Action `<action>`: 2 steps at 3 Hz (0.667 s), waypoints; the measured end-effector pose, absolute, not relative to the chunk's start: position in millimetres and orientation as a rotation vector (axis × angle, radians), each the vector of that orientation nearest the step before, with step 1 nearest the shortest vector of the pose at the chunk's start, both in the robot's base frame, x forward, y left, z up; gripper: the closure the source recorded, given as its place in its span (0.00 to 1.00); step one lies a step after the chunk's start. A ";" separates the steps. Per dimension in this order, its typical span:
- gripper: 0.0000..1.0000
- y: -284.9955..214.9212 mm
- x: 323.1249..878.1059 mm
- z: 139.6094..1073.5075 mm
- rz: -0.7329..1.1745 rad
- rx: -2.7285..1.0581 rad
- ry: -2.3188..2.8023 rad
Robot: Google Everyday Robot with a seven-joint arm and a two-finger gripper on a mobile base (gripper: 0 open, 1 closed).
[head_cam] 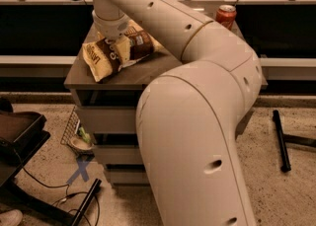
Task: Pick brown chip bag
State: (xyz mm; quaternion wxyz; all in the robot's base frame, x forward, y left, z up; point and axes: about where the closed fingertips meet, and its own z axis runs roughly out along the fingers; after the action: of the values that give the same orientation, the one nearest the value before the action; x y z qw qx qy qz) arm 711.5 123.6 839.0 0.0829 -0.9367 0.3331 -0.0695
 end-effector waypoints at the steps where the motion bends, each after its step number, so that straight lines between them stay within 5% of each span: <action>1: 1.00 122.8 712.0 843.6 -0.210 -2.788 0.988; 2: 1.00 110.3 718.5 902.7 -0.239 -2.663 0.887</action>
Offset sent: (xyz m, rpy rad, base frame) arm 0.0122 -0.0358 0.1519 0.2879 -0.1742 0.1041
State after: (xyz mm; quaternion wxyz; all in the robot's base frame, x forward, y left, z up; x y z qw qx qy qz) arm 718.5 110.3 902.7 0.1614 -0.9329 0.3108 -0.0838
